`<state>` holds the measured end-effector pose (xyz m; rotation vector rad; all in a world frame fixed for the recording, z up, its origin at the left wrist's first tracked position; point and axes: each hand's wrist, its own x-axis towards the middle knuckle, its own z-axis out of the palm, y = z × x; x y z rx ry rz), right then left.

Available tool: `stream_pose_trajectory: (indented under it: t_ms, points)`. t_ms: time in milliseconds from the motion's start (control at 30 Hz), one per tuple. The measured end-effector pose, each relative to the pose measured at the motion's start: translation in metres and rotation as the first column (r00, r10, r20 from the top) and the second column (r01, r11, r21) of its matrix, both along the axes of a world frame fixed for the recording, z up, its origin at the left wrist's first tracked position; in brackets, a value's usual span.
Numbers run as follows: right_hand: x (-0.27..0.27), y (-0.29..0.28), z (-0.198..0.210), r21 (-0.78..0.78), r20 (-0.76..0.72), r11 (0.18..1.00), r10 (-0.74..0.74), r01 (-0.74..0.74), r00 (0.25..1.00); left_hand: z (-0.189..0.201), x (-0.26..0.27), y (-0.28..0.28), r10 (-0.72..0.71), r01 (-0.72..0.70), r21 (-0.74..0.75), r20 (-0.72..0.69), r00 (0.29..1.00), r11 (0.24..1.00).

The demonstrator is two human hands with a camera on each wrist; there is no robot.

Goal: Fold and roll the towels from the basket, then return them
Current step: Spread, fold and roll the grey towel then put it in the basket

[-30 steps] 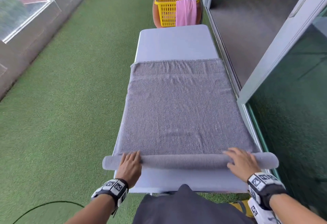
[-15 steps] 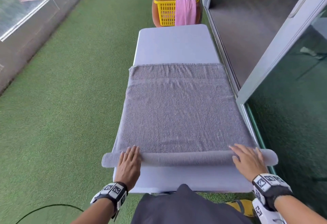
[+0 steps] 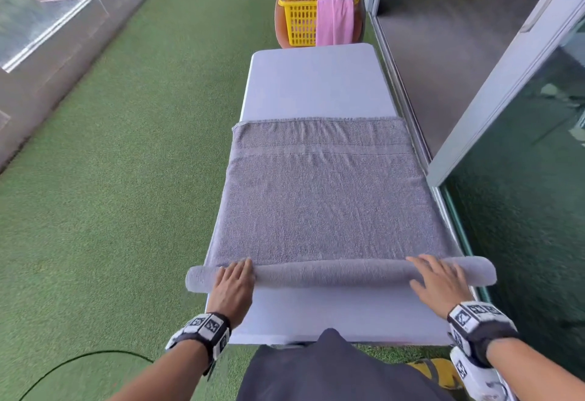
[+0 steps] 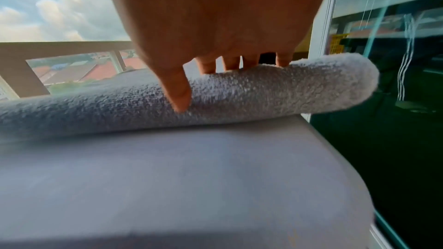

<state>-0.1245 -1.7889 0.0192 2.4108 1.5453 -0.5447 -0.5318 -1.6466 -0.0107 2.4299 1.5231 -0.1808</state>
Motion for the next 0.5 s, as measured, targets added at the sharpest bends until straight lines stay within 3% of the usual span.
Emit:
stream_pose_trajectory:
  t_ms: [133,300,400,500]
  points:
    - [-0.018,-0.028,-0.008,-0.107,0.025,0.993,0.06,-0.057,0.998,-0.012,-0.018,-0.021,-0.085,0.081,-0.076,-0.06,0.995,0.994]
    - [-0.009,-0.016,-0.006,-0.118,-0.032,0.992,0.036,-0.039,0.999,0.003,-0.014,-0.013,-0.093,0.093,0.004,0.012,0.996,0.996]
    - [-0.003,0.001,-0.003,-0.013,-0.07,1.0,0.016,-0.017,0.997,0.006,-0.006,0.006,-0.076,0.07,0.111,0.044,0.996,0.991]
    - [-0.009,-0.009,-0.012,0.074,-0.095,0.997,0.027,-0.02,0.995,-0.003,-0.009,0.003,-0.082,0.083,0.042,-0.008,0.997,0.996]
